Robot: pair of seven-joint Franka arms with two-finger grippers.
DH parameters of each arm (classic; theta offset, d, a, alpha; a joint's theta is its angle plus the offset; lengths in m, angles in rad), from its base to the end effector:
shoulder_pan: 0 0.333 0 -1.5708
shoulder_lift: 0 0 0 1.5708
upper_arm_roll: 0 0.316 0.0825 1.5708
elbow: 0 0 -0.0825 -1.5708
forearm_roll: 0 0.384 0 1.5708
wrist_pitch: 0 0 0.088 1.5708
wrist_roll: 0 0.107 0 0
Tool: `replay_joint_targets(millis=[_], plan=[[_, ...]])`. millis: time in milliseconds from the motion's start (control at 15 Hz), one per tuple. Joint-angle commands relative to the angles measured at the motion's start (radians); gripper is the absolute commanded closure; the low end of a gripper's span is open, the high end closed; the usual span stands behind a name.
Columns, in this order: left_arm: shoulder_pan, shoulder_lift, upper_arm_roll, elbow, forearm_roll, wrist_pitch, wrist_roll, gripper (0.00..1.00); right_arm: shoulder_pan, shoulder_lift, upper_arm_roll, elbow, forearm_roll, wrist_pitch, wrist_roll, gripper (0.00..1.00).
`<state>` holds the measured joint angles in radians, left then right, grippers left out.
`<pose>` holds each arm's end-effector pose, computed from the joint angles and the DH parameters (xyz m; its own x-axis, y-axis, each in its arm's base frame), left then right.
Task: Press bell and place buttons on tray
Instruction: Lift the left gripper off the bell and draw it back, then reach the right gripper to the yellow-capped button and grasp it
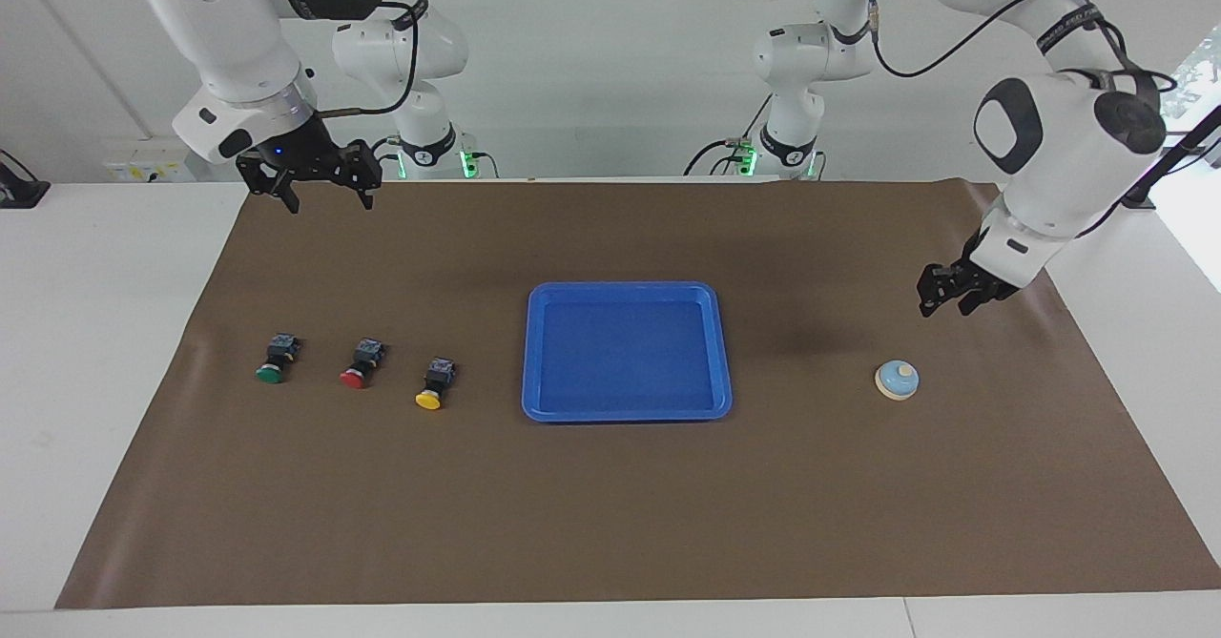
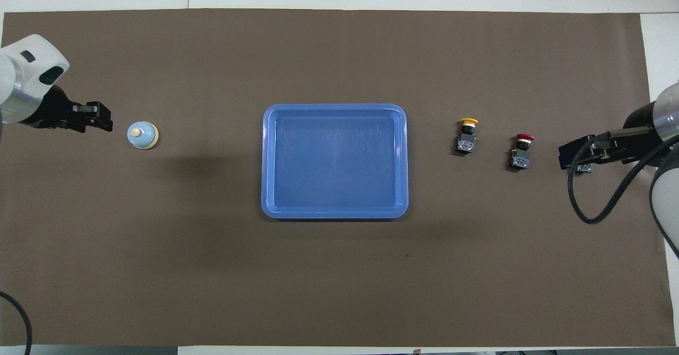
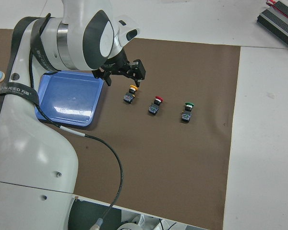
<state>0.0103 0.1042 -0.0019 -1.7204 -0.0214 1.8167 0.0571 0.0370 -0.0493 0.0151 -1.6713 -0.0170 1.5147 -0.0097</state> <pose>0.5945 0.0033 0.5145 0.9990 -0.0435 -0.0067 -0.0433 -0.9988 0.0213 0.5300 0.0259 0.5996 0.9924 0.0604 -0.1073 0.0625 -0.9979 0.0167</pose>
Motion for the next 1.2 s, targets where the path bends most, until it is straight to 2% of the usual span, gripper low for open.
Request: replay_joint_targets(millis=[0,200,400,1133], plan=[[0.007,-0.105,-0.001,-0.016,0.003,-0.094,-0.003,0.0,-0.011,-0.003,0.003,-0.002,0.009,-0.007,-0.018,0.0],[-0.001,-0.153,-0.003,-0.015,0.002,-0.152,-0.005,0.0,-0.011,-0.003,0.003,-0.002,0.009,-0.007,-0.018,0.0],[0.005,-0.135,-0.004,0.054,0.001,-0.22,-0.003,0.0,-0.011,-0.003,0.003,-0.002,0.009,-0.007,-0.018,0.0],[0.002,-0.14,-0.006,0.042,0.0,-0.238,0.004,0.0,-0.012,-0.006,0.002,-0.002,0.009,-0.03,-0.023,0.0]])
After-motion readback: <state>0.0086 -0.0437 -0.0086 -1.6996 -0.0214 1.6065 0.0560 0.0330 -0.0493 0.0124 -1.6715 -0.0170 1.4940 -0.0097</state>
